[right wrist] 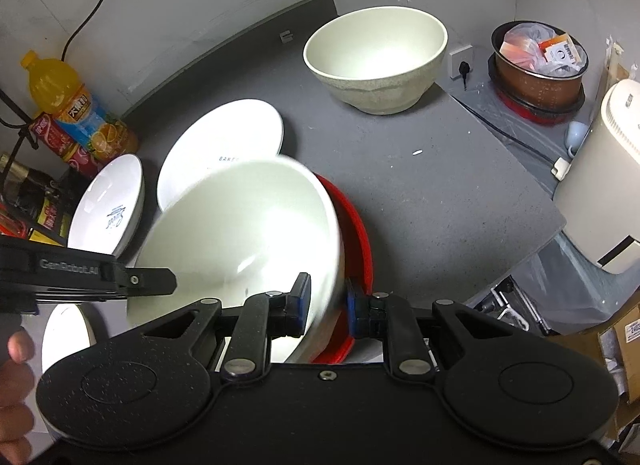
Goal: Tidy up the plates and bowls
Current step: 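Lower the cream bowl into the red bowl and open the right gripper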
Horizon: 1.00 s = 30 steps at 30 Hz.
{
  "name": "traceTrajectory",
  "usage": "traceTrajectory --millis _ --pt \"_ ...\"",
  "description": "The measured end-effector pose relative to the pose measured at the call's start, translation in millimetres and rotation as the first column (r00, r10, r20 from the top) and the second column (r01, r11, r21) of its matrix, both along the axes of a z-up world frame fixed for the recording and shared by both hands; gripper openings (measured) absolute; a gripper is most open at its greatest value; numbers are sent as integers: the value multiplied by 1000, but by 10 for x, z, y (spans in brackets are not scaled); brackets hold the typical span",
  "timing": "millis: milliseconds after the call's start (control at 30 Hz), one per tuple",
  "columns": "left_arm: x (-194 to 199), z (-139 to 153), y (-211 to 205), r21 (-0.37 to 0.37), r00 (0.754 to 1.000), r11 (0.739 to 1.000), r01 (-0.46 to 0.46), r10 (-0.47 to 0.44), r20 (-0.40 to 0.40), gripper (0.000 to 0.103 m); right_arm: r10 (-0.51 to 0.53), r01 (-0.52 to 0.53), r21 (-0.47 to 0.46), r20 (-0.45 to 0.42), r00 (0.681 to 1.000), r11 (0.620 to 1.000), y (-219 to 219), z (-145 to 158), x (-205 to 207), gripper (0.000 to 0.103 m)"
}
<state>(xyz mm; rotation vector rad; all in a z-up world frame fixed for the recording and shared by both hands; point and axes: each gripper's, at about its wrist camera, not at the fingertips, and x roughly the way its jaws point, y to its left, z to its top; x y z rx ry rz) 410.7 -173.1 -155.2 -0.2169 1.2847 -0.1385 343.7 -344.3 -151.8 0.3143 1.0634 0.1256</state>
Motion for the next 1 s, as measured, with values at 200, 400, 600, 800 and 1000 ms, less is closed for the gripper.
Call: traceTrajectory --millis 200,400,600,800,1000 --pt "14 113 65 26 1000 1000 3 -4 28 19 -1 1 -35 14 1000 999 29 18 4 20" --pt "60 165 84 24 999 1000 2 -3 38 23 -15 15 0 29 999 1000 -29 141 5 37" --pt "116 225 -25 24 998 999 25 -27 56 29 -27 27 8 84 996 1000 -110 314 -29 44" --pt "182 309 -174 29 995 999 44 -47 90 46 -51 48 31 110 993 998 -278 350 -6 57" --pt "298 332 -294 43 992 999 28 -33 118 57 -73 69 42 119 990 997 -432 305 95 66"
